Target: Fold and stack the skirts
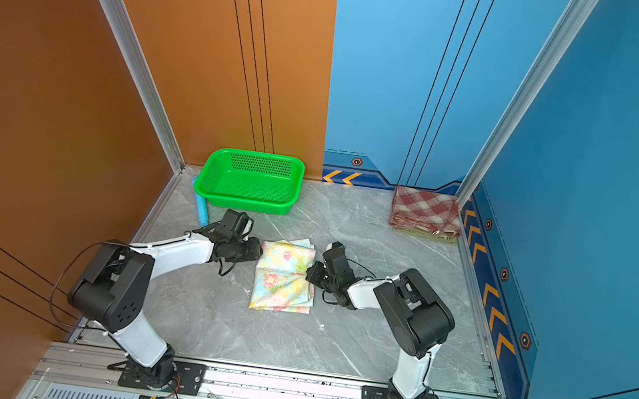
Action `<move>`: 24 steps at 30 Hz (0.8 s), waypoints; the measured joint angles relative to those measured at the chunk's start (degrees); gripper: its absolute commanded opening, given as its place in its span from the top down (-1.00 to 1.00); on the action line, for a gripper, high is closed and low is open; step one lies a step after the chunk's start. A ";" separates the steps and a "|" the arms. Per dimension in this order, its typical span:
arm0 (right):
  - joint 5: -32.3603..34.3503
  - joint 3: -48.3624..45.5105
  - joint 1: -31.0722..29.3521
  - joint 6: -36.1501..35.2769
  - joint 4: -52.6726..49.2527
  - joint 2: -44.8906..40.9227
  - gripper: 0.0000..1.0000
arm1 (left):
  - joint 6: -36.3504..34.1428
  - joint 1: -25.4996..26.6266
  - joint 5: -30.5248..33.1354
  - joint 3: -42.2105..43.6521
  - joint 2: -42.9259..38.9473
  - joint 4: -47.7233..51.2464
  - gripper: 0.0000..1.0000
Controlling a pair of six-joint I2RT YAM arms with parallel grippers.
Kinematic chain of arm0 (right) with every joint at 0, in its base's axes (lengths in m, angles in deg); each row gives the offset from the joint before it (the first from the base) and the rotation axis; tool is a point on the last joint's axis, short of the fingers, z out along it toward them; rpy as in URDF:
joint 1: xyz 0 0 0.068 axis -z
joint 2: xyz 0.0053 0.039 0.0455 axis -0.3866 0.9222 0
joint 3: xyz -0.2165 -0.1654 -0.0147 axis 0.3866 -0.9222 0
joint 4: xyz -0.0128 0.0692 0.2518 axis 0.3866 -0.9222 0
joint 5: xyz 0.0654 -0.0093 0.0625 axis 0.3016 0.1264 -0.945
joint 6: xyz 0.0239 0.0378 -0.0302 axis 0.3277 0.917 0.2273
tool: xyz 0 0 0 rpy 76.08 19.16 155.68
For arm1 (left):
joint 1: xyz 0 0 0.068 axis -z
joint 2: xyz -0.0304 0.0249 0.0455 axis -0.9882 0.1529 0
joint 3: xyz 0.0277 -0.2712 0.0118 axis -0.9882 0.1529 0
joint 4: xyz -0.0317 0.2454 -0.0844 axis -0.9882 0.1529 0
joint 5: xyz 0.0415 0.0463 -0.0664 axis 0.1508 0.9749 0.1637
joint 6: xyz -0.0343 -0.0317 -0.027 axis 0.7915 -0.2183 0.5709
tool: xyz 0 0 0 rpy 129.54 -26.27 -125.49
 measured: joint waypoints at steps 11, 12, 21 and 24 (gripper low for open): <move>-0.39 -0.39 0.85 -0.39 0.20 -0.24 1.00 | -3.58 -0.33 -12.90 -2.19 8.31 -10.12 0.07; -0.39 -0.44 0.92 -0.39 0.20 -0.28 1.00 | -3.58 -0.48 -13.75 -2.36 8.87 -11.13 0.11; -0.37 -0.55 1.20 -0.85 0.13 -0.46 1.00 | -1.31 -0.92 -19.80 -2.89 12.35 -18.36 1.00; -0.35 -0.61 1.57 -1.49 -0.26 -0.83 0.63 | -0.96 -0.85 -20.41 -2.95 12.33 -19.54 1.00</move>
